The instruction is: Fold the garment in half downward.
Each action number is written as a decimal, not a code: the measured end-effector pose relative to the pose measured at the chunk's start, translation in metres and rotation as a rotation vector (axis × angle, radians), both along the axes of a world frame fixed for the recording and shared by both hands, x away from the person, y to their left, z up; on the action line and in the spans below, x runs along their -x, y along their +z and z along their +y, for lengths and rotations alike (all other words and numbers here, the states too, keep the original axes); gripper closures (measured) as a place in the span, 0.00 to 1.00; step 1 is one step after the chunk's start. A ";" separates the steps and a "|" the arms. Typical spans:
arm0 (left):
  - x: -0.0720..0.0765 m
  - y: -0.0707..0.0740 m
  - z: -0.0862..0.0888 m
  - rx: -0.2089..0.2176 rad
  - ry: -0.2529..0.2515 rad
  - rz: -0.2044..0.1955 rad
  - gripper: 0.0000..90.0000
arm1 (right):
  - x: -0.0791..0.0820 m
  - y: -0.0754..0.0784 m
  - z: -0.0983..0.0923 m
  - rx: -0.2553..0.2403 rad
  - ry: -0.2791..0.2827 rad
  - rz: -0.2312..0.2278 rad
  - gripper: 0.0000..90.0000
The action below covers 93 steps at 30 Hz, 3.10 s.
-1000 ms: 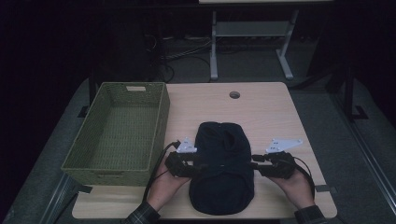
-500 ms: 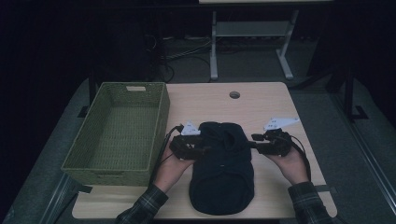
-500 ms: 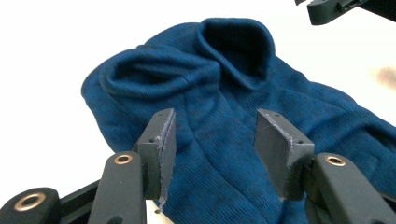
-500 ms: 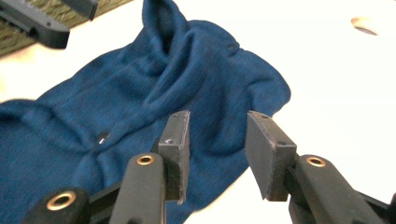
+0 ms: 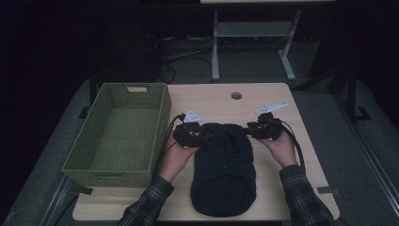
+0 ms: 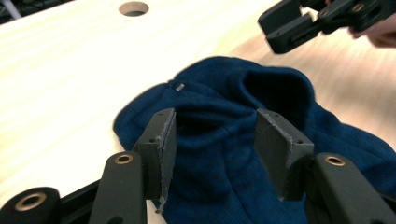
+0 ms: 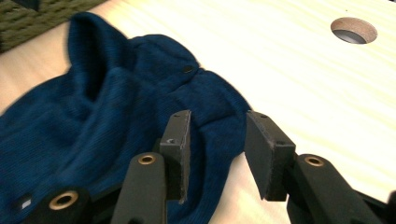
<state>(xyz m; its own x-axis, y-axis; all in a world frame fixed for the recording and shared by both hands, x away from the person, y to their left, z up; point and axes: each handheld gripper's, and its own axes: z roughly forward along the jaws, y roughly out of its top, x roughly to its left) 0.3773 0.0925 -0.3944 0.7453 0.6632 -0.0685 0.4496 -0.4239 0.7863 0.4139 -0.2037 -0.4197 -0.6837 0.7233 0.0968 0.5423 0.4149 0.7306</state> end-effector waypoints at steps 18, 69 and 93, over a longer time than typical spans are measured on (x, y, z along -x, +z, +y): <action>-0.029 -0.013 -0.001 0.003 0.068 0.010 0.53 | -0.048 -0.034 0.011 0.000 -0.065 0.081 0.65; -0.102 -0.067 -0.024 -0.109 -0.012 0.201 0.80 | -0.051 -0.044 0.000 0.054 -0.022 0.153 0.78; -0.087 -0.030 -0.013 -0.012 0.051 0.118 0.87 | -0.059 -0.010 0.010 0.087 -0.052 0.065 0.94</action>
